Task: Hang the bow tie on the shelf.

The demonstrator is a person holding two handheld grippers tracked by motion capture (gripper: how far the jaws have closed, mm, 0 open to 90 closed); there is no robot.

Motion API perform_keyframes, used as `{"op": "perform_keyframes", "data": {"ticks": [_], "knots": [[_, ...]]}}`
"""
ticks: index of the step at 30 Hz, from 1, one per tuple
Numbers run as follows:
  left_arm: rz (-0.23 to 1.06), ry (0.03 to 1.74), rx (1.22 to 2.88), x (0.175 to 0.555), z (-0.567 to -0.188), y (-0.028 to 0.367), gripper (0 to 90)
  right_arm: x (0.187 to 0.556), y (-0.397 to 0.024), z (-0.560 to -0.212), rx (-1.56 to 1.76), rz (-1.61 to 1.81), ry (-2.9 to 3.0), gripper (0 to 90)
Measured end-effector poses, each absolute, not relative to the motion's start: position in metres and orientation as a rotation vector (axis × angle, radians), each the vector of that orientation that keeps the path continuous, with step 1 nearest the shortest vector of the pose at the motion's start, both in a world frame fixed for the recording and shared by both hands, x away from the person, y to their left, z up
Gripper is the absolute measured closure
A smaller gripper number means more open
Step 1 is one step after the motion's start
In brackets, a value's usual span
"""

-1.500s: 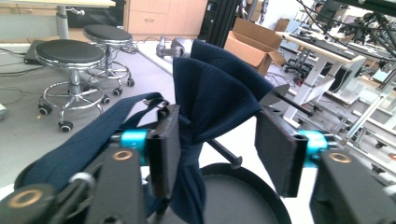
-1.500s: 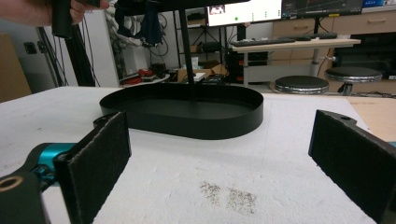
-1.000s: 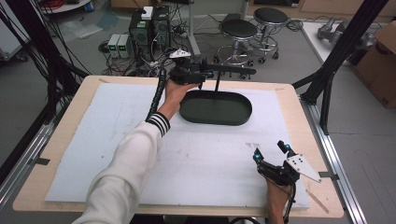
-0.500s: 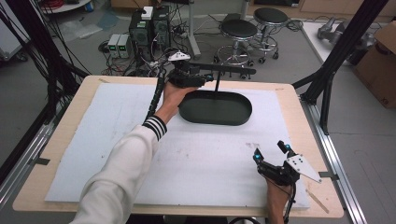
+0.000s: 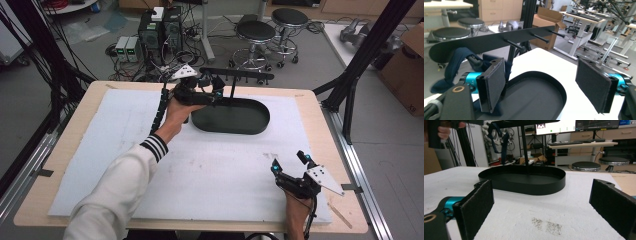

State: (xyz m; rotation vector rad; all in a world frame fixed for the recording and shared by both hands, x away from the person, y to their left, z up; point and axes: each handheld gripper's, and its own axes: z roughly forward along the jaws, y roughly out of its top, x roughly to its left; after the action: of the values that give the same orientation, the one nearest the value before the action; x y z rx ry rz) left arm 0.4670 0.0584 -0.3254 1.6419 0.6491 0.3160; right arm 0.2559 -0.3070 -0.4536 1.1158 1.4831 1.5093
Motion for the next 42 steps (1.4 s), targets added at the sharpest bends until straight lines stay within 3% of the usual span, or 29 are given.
{"op": "perform_keyframes", "data": {"ticks": [13,27,35,42], "knots": [[0.344,0.548,1.62,0.423,-0.326,0.1,24.2,0.255,-0.305,-0.454,1.115,1.499,1.481,4.6],[0.446,0.515,1.572,0.366,-0.34,0.193,23.4,0.254,-0.305,-0.454,1.105,1.49,1.477,4.6],[0.54,0.56,1.596,0.337,-0.364,0.244,23.0,0.255,-0.304,-0.454,1.103,1.477,1.479,4.6],[0.596,0.627,1.567,0.302,-0.409,0.281,22.8,0.255,-0.303,-0.454,1.099,1.47,1.48,4.6]]}}
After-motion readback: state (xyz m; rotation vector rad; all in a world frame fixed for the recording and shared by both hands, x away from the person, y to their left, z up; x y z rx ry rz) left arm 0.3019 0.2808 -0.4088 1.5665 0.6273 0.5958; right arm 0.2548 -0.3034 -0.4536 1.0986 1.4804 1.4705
